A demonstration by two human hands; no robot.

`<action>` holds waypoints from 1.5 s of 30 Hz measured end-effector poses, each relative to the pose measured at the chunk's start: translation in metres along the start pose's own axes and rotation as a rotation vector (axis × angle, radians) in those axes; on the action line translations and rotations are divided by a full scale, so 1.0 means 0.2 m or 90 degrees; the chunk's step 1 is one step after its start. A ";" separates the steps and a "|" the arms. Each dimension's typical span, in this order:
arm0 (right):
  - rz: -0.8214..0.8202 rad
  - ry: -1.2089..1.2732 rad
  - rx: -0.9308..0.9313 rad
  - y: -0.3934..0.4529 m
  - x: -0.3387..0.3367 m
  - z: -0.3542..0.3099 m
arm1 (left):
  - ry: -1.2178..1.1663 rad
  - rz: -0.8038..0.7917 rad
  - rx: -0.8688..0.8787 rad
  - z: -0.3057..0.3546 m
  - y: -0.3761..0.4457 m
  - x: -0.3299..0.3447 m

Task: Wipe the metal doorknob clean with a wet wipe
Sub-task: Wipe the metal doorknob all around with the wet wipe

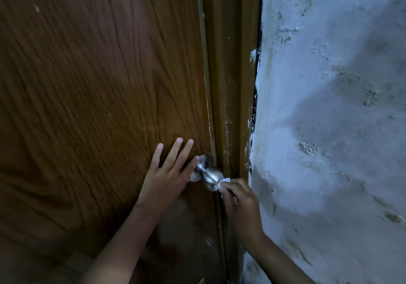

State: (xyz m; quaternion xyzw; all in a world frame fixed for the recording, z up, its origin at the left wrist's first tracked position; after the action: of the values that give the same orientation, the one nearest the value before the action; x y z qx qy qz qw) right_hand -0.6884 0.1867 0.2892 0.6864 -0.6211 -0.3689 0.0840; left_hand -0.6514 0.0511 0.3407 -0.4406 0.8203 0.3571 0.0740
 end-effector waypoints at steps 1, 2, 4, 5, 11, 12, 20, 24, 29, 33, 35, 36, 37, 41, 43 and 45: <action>-0.008 -0.006 0.006 -0.01 0.01 0.01 | -0.002 0.001 -0.001 0.00 0.00 0.00; -0.019 -0.006 0.012 -0.03 0.02 0.01 | -0.003 0.001 -0.001 0.00 0.00 0.00; -0.041 -0.002 0.016 -0.04 0.04 0.01 | 0.000 0.004 0.000 0.00 0.00 0.01; -0.045 -0.004 0.016 -0.03 0.04 0.01 | -0.002 0.009 0.001 0.00 0.00 0.01; -0.023 0.001 0.048 -0.01 0.02 0.02 | -0.001 0.022 0.002 0.00 0.00 0.00; -0.034 -0.002 0.043 -0.02 0.03 0.01 | 0.003 0.019 0.003 0.00 0.00 0.01; -0.046 -0.004 0.043 -0.01 0.03 0.01 | 0.003 0.024 0.003 0.00 0.00 0.00; -0.041 0.000 0.039 0.00 0.01 0.01 | 0.001 0.018 0.001 0.00 0.00 0.00; -0.022 0.025 0.017 0.01 0.02 -0.03 | -0.006 0.023 0.003 0.00 0.00 -0.01; -0.073 0.016 0.003 -0.01 0.03 -0.02 | 0.001 0.017 0.005 0.00 0.00 -0.01; -0.055 0.014 0.011 0.01 0.01 -0.01 | 0.005 0.015 0.006 0.00 0.00 -0.01; -0.043 0.013 0.007 0.02 0.01 -0.02 | 0.005 0.016 0.006 0.00 0.00 -0.01; -0.038 0.012 -0.001 0.02 0.01 -0.03 | 0.004 0.018 0.004 0.00 0.00 -0.01; -0.076 -0.002 -0.019 0.00 0.04 -0.04 | -0.005 0.022 0.002 0.00 0.00 -0.01; -0.080 -0.003 -0.011 0.00 0.04 -0.02 | -0.008 0.021 0.000 0.00 0.00 -0.01; -0.064 0.003 -0.007 0.01 0.03 -0.02 | -0.005 0.024 0.001 0.00 0.00 -0.01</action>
State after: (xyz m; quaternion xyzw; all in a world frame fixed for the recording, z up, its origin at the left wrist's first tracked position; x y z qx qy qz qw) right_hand -0.6873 0.1797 0.2916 0.7169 -0.5839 -0.3743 0.0706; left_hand -0.6502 0.0523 0.3412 -0.4236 0.8284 0.3596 0.0709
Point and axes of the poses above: each hand's wrist, its own y-axis towards the middle knuckle, its own x-axis out of the palm, z = x × y, the point moved 8 cm from there along y, towards the middle knuckle, and after that the axes turned 2 degrees about -z, right-handed, at the moved point
